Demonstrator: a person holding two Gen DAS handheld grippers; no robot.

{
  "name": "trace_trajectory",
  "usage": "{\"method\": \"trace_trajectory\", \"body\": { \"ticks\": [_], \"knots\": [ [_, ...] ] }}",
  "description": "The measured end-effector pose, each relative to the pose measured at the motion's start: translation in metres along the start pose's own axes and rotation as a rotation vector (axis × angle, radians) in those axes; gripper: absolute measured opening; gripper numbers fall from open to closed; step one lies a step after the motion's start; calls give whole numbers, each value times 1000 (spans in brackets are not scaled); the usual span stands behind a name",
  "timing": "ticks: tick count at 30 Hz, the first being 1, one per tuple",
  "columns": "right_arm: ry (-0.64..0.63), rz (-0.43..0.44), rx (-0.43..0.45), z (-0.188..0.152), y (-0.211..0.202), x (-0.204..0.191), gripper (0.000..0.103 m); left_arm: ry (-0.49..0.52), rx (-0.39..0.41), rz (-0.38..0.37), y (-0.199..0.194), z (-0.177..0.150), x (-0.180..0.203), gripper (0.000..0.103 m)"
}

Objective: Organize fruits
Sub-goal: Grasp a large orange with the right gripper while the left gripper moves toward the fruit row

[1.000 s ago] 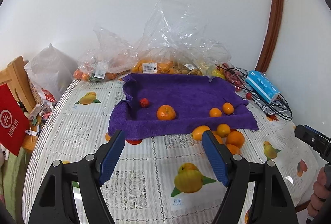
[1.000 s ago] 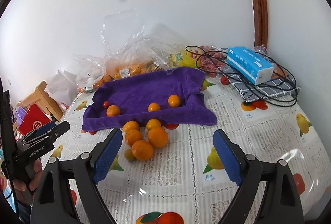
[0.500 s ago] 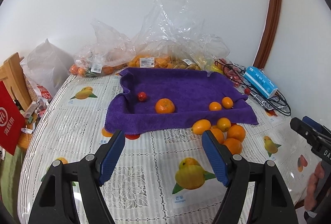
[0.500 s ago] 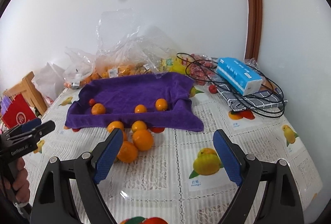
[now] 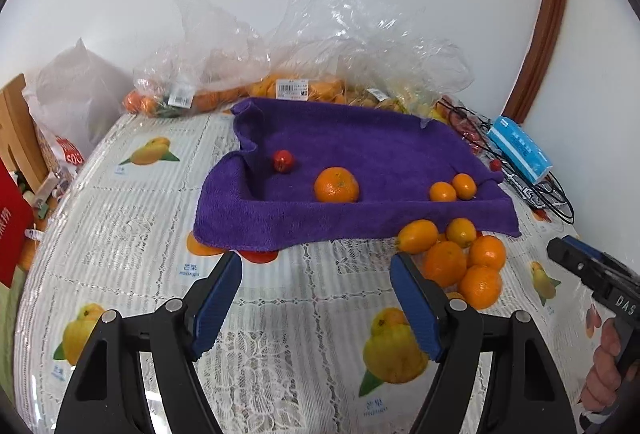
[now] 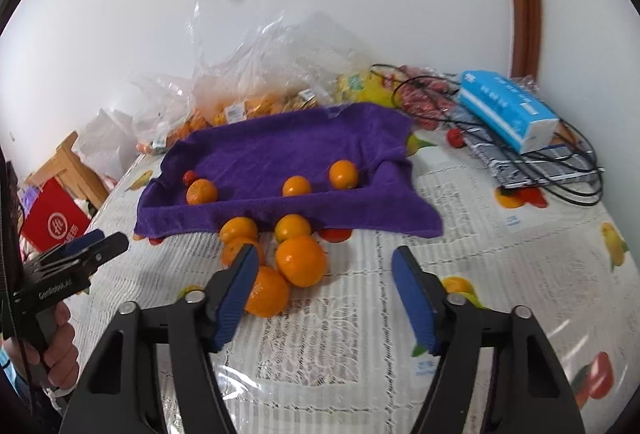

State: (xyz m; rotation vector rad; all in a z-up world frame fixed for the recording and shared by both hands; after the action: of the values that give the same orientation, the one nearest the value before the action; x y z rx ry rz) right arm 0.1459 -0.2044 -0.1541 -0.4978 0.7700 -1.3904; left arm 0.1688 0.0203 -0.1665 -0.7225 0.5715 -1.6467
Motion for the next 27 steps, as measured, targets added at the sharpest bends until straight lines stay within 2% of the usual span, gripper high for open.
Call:
{"method": "trace_trajectory", "body": {
  "ticks": [1,3,7,16,21,27],
  "knots": [
    [-3,6,-10,-1,6,-2,62,-2,-9,-3,4,0,-1,74],
    [-9,21,-32,-3,16,-6,50,-5,-20,-6,12,0,-2,74],
    [-2,53,-75,-6,37,-9,43,0,-25,-5,24,1,-4,74],
    [15,84,-146,-9,69,-14,38,24,-31,-22,40,2,2,74],
    [23,85,-163,-14,79,-11,44,29,-42,-35,44,1,4,74],
    [44,100,-178,-17,88,-10,43,32,-63,-35,49,-4,4,74]
  ]
}}
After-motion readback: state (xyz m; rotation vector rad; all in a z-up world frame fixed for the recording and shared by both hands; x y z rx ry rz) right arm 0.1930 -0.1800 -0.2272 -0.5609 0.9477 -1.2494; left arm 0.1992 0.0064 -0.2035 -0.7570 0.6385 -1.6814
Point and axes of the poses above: each gripper's, at about its wrist camera, not at the fingertips, and y roughly the way its jaws point, x to its right, z to its top, the point moved 8 cm from there along y, roughly the way its jaws point
